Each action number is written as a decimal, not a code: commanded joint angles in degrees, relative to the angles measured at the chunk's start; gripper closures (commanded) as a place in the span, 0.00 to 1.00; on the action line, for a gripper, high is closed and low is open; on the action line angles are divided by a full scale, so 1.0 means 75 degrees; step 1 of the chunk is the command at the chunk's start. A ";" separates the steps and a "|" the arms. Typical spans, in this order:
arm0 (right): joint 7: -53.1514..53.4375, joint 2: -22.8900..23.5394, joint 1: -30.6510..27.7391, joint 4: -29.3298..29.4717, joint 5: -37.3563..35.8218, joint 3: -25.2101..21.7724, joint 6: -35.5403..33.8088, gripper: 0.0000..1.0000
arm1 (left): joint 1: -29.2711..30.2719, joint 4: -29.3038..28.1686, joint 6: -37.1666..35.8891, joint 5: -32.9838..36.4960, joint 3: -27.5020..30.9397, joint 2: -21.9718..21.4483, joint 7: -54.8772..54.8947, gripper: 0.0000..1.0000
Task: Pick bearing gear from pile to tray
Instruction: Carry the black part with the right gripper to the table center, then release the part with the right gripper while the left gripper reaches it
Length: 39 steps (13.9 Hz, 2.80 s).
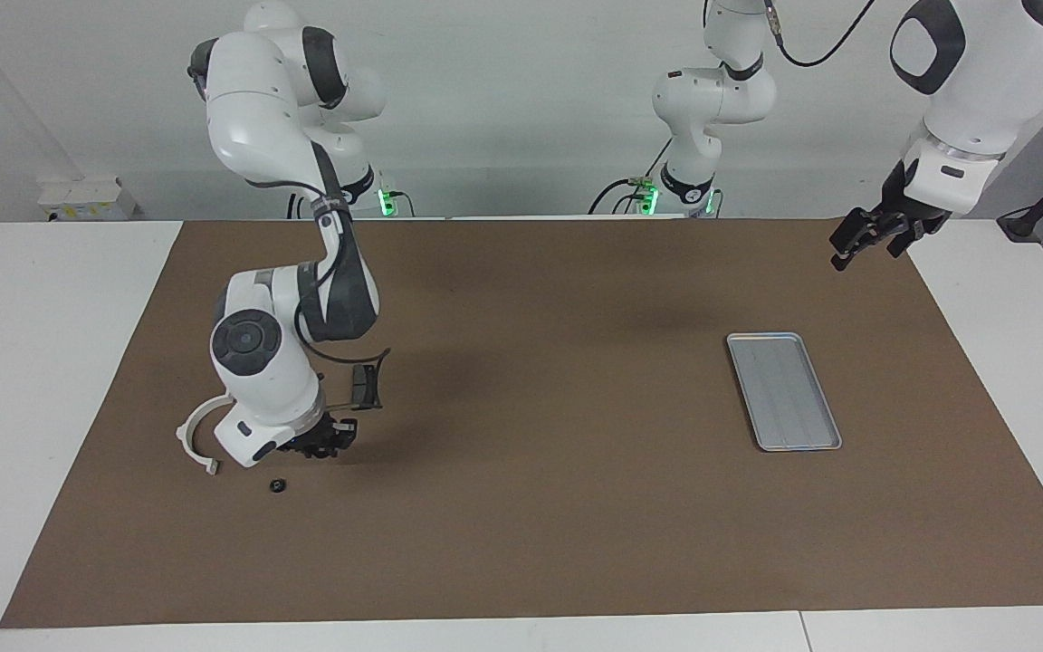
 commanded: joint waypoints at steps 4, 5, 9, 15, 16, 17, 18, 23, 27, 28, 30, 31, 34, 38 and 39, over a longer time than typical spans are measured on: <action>0.3596 -0.0540 0.1392 0.1335 0.0669 0.0408 -0.2225 1.00 | 0.0030 -0.0161 0.0080 0.0010 -0.0033 -0.0150 0.0080 0.00; 0.4427 -0.0540 0.1755 0.1499 0.0799 0.0443 -0.2261 1.00 | 0.0030 -0.0161 0.0080 0.0010 -0.0033 -0.0161 0.0080 0.00; 0.7407 -0.0517 0.3208 0.1524 0.0929 0.0479 -0.1549 1.00 | 0.0042 -0.0172 0.0069 0.0010 -0.0033 -0.0161 0.0080 0.00; 0.8783 0.0677 0.4335 0.1431 0.0568 0.0444 0.0288 1.00 | 0.0030 -0.0172 0.0080 0.0010 -0.0033 -0.0149 0.0080 0.00; 0.8784 0.0818 0.4336 0.1291 0.0450 0.0444 0.0618 1.00 | 0.0030 -0.0172 0.0080 0.0010 -0.0033 -0.0149 0.0080 0.00; 0.8784 0.0982 0.4336 0.1127 0.0356 0.0432 0.0853 1.00 | 0.0042 -0.0161 0.0069 0.0010 -0.0033 -0.0149 0.0080 0.00; 0.8784 0.1042 0.4267 0.1056 0.0250 0.0432 0.1169 1.00 | 0.0030 -0.0161 0.0080 0.0010 -0.0033 -0.0149 0.0080 0.00; 0.8807 0.1183 0.4207 0.0061 -0.0102 0.0397 0.2295 1.00 | 0.0030 -0.0161 0.0080 0.0010 -0.0033 -0.0149 0.0092 0.00; 0.8795 0.1242 0.4207 -0.0023 -0.0254 0.0385 0.2274 1.00 | 0.0018 -0.0172 0.0080 0.0010 -0.0033 -0.0149 0.0080 0.00; 0.8784 0.1242 0.4207 0.0012 -0.0243 0.0385 0.2157 1.00 | 0.0042 -0.0161 0.0046 0.0010 -0.0033 -0.0161 0.0057 0.00; 0.8784 0.1242 0.4196 0.0082 -0.0266 0.0350 0.1609 0.12 | 0.0007 -0.0161 -0.0177 0.0010 -0.0033 -0.0161 0.0068 0.00; 0.8737 0.1218 0.4196 0.0384 -0.0278 0.0222 0.1269 0.00 | 0.0030 -0.0137 -0.0166 0.0010 -0.0045 -0.0184 0.0080 0.00; 0.7722 0.0868 0.3730 0.1253 -0.0220 0.0186 -0.0149 0.00 | 0.0018 -0.0125 -0.0130 0.0010 -0.0045 -0.0220 0.0010 0.00; 0.4212 -0.0233 0.2360 0.1196 -0.0126 0.0198 -0.0876 0.00 | -0.0810 -0.0079 0.0032 -0.0153 -0.0232 -0.0033 -0.1611 0.00; 0.3250 -0.0363 0.1950 0.1184 -0.0114 0.0198 -0.1030 0.00 | -0.1266 -0.0032 0.0196 -0.0258 -0.0221 0.0200 -0.2303 0.00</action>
